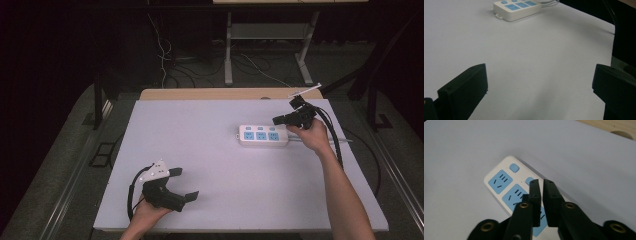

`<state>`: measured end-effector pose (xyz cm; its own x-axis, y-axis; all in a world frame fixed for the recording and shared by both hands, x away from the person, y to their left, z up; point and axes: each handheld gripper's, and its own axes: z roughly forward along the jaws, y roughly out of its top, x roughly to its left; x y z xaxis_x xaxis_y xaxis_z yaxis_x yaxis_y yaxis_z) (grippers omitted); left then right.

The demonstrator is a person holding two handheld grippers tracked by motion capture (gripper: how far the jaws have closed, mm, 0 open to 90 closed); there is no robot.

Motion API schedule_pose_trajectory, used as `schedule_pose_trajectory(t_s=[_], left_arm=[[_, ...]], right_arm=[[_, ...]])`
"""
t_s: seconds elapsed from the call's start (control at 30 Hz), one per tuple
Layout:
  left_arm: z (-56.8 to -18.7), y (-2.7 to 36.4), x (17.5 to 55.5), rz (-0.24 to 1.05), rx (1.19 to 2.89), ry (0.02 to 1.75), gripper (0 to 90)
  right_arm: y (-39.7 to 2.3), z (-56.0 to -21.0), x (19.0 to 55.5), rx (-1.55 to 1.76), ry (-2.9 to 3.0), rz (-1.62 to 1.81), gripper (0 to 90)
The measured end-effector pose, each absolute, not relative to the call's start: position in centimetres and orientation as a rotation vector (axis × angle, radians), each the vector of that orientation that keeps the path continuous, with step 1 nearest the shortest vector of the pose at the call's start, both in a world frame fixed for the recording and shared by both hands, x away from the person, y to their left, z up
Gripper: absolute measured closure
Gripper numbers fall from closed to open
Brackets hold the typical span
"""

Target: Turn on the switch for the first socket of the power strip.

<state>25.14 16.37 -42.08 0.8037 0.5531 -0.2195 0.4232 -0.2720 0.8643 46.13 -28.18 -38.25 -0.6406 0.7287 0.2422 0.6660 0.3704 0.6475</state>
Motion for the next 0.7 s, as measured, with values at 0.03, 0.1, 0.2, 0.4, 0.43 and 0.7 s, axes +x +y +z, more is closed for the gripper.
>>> schedule_pose_trajectory(t_s=[0.03,0.1,0.2,0.4,0.43,0.7], left_arm=[[-42.1,16.4,25.1,0.15,1.906,0.736,0.0],[-42.1,16.4,25.1,0.15,1.906,0.737,0.0],[-42.1,16.4,25.1,0.151,1.906,0.736,0.0],[-42.1,16.4,25.1,0.151,1.906,0.736,0.0],[-42.1,16.4,25.1,0.151,1.907,0.736,0.0],[-42.1,16.4,25.2,0.152,1.911,0.734,0.0]], right_arm=[[-28.2,-38.3,46.1,1.294,2.53,1.129,89.4],[-28.1,-38.7,46.2,1.296,2.539,1.111,89.5],[-28.0,-39.1,46.3,1.305,2.548,1.094,89.6],[-28.1,-40.0,46.4,1.336,2.544,1.067,89.5],[-28.1,-40.0,46.4,1.336,2.544,1.067,89.5],[-28.0,-40.9,46.9,1.371,2.523,1.064,89.5]])
